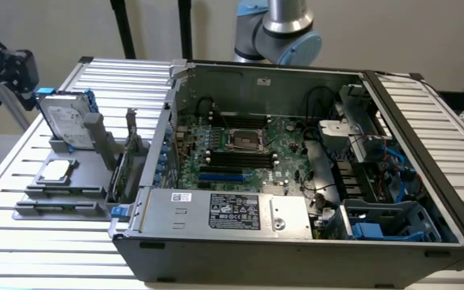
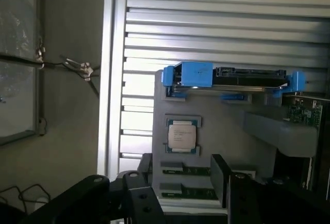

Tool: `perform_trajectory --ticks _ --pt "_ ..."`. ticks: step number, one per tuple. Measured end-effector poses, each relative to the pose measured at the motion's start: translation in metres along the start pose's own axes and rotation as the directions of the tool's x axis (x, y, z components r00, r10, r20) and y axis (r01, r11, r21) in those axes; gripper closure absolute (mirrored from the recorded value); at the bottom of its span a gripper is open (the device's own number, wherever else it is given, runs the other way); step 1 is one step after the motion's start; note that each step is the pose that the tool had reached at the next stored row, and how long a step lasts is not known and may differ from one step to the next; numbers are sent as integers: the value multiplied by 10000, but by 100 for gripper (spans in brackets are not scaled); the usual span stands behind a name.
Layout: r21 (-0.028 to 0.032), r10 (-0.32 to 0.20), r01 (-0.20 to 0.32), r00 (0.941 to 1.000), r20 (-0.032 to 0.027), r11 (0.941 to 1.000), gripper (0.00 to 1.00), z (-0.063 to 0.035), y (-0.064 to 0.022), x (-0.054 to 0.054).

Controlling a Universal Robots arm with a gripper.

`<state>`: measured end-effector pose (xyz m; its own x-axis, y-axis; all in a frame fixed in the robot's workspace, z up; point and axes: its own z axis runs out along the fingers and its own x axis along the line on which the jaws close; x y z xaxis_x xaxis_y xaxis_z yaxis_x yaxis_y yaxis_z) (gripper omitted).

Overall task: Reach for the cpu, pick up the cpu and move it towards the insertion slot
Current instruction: 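Pick up the cpu and move it towards the insertion slot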

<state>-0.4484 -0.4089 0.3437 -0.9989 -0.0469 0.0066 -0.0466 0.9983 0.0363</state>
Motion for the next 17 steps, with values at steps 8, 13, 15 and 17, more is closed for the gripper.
perform_trajectory --ticks 8,13,15,17 --pt "0 0 0 10000 -5 10000 24 124 -4 3" --pt "-1 -1 1 10000 -3 10000 24 215 -45 4" --pt "-1 -1 1 10000 -3 10000 24 251 -66 5" --pt "-1 -1 1 10000 -3 10000 24 286 -86 5"
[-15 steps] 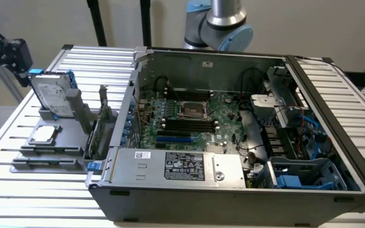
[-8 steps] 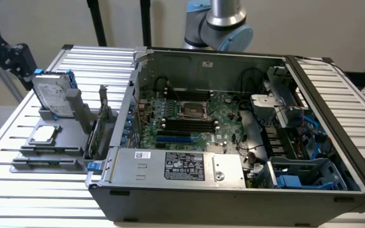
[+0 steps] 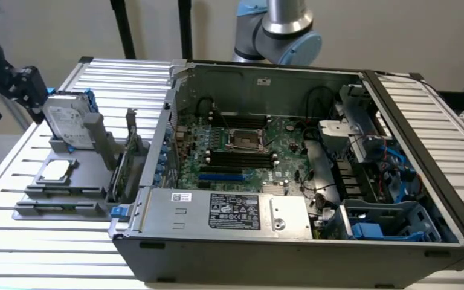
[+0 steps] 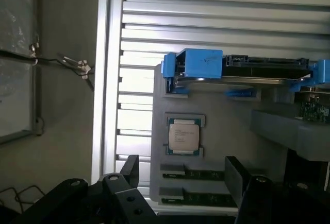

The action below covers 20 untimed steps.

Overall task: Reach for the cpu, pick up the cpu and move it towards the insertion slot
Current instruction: 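Pick up the cpu and move it towards the insertion slot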

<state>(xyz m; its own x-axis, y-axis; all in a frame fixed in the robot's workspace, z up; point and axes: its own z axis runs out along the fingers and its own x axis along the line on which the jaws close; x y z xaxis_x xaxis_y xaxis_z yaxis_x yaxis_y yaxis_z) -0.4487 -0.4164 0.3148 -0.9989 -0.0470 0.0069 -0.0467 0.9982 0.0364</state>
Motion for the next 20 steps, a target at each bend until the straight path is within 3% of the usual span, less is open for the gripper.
perform_trajectory --ticks 20 --pt "0 1 -1 10000 0 10000 24 359 -137 -37"
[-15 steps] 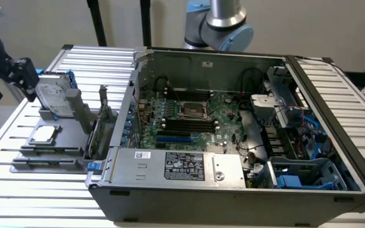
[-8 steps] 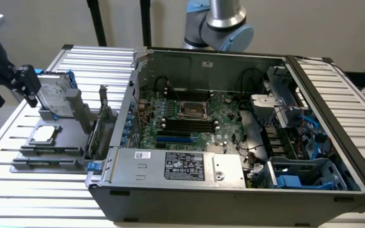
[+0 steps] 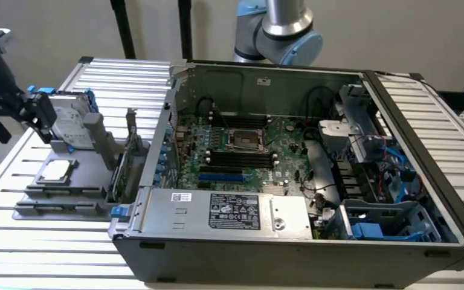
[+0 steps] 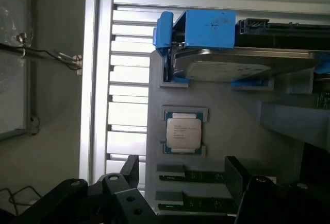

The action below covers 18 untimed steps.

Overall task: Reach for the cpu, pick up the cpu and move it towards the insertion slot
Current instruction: 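Pick up the cpu and move it towards the insertion slot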

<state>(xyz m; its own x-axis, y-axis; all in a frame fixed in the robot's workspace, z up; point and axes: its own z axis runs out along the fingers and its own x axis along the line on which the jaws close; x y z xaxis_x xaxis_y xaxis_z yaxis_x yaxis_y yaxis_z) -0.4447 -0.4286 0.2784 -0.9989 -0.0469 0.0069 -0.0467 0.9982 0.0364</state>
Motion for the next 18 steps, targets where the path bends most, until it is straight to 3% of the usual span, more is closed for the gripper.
perform_trajectory --ticks 8,18 --pt "-2 34 -34 10000 3 10000 24 145 -24 -88" --pt "0 101 -101 9999 3 9999 24 326 -34 -94"
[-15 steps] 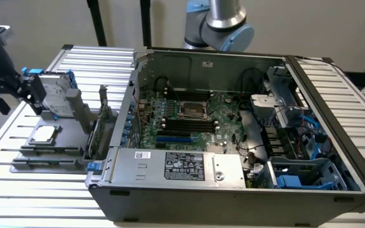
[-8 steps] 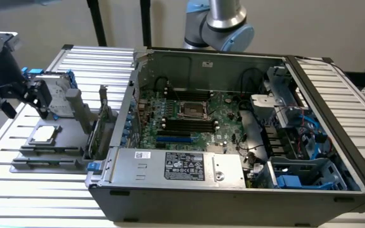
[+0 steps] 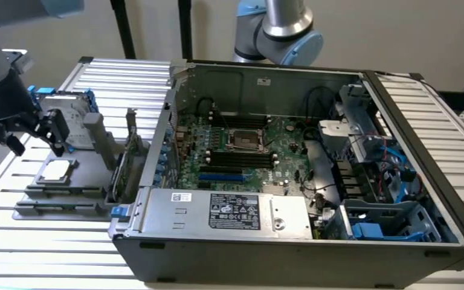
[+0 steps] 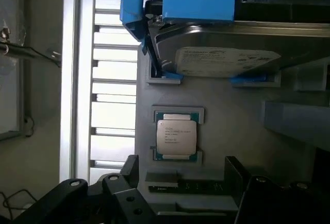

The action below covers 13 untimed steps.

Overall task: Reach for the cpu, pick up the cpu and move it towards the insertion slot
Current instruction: 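Pick up the cpu and move it towards the insertion slot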

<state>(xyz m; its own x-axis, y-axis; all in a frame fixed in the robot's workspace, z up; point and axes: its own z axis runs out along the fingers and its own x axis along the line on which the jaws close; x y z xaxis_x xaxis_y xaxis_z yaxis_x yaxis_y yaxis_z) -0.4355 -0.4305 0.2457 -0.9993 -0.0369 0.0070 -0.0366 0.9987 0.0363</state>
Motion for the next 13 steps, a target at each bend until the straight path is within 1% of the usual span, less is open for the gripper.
perform_trajectory --ticks 13 --pt "-1 170 -170 9999 7 9999 24 235 -8 -2"
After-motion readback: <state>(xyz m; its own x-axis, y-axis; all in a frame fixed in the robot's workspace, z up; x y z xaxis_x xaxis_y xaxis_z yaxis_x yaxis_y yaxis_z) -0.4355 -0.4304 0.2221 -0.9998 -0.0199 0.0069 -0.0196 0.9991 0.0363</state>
